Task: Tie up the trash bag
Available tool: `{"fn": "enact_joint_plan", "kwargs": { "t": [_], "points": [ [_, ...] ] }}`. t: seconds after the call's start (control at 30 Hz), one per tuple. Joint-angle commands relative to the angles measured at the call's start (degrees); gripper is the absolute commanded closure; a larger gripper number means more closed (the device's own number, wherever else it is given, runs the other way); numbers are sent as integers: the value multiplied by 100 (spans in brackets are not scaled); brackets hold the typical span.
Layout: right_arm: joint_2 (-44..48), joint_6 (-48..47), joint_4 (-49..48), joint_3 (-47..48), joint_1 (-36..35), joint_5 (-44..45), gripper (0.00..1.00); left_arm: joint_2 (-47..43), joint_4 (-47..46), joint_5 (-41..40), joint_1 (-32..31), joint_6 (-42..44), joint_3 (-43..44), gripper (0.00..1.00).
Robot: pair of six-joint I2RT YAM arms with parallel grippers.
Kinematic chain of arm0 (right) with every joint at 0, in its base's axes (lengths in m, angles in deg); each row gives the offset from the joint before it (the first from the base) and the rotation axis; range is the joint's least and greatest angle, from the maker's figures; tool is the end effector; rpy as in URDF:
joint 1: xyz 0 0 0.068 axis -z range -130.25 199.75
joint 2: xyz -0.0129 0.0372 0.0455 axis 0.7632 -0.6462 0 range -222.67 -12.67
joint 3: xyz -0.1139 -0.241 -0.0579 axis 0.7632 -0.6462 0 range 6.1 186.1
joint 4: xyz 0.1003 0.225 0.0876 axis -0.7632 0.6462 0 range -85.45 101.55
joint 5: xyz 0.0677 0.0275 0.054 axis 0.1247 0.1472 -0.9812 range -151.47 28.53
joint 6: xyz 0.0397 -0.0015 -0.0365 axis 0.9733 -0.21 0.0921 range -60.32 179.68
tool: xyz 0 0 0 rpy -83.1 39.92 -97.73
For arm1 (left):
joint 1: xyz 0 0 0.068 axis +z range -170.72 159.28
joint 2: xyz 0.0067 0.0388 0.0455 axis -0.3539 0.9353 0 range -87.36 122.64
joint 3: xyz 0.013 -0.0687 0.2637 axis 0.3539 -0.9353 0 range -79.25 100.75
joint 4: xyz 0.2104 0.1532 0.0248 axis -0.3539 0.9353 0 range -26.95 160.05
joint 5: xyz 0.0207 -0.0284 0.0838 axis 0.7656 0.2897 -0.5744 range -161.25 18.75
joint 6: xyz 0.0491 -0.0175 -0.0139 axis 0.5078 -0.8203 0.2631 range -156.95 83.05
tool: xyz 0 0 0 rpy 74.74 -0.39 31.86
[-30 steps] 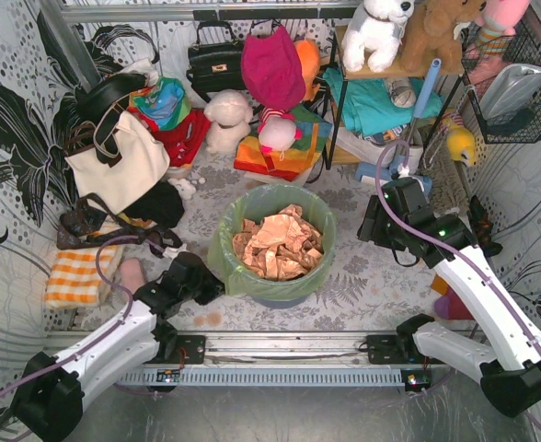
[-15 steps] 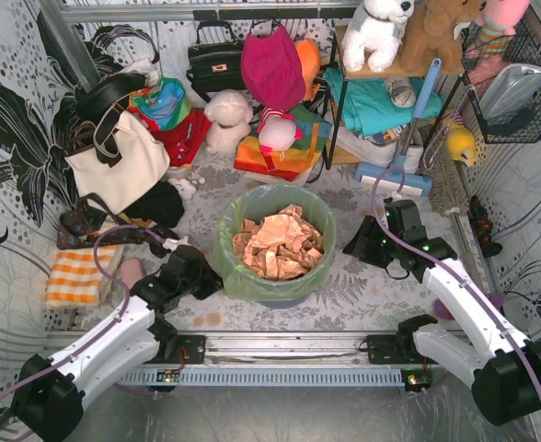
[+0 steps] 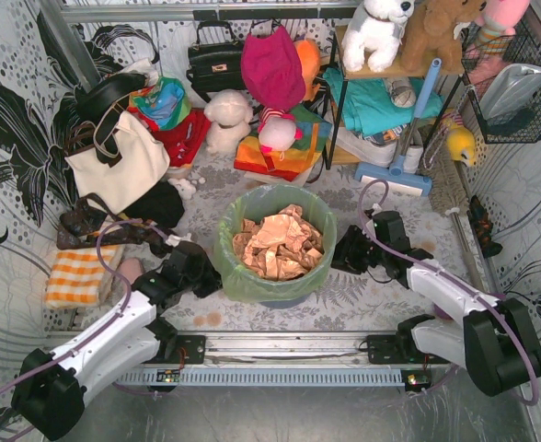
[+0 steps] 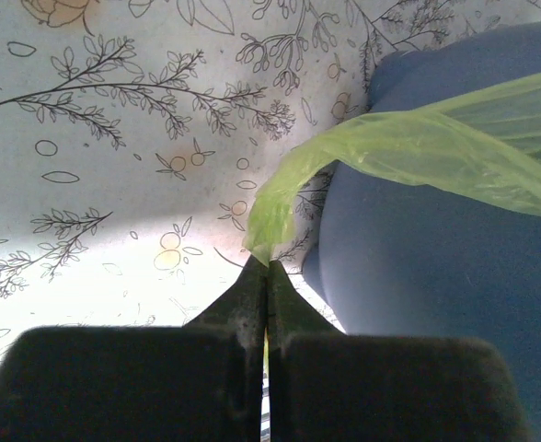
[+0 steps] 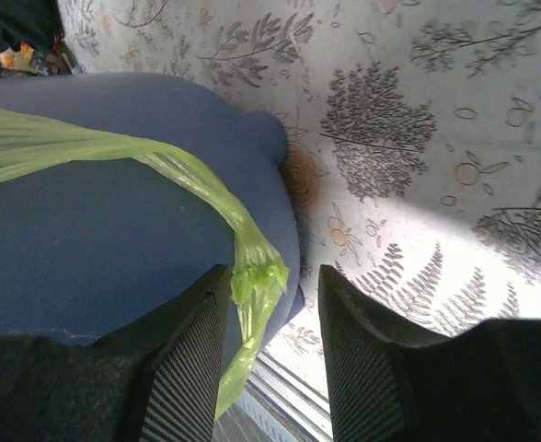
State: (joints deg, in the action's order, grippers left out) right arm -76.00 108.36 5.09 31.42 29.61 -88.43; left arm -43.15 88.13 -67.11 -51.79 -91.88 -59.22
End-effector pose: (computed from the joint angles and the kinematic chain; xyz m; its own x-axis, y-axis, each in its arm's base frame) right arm 0.1955 0.0889 0.1799 -0.8668 0.3952 -0.3042 0.0171 0.6330 0.7739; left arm 0.1274 -0.0798 0.1690 -0.8271 -0.4548 -0.3302 -0.2124 0.7969 -0.5656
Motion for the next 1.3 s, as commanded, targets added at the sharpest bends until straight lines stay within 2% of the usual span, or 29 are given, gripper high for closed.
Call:
{"fn": "enact_joint_plan", "kwargs": {
  "t": [0.0,0.33,0.53,0.67,0.9,1.0,1.27],
  "points": [
    [-200,227,-807,-127,-186,-301,58,17,-3,66,26,130,184,100],
    [-438,458,-1150,-362,-423,-163,68,61,-3,78,21,121,181,100],
    [-472,576,-1332,-557,-429,-205,70,54,-22,87,26,128,164,100],
    [-517,629,-1530,-652,-429,-253,79,72,-46,111,17,140,146,100],
    [-495,1160,-2318,-966,-454,-555,75,83,-38,131,15,137,149,100],
    [-272,1428,-2342,-1089,-456,-474,74,97,-39,130,14,141,151,100],
    [61,2392,-3141,-1543,-456,-294,72,145,-30,141,20,149,168,100]
  ]
}}
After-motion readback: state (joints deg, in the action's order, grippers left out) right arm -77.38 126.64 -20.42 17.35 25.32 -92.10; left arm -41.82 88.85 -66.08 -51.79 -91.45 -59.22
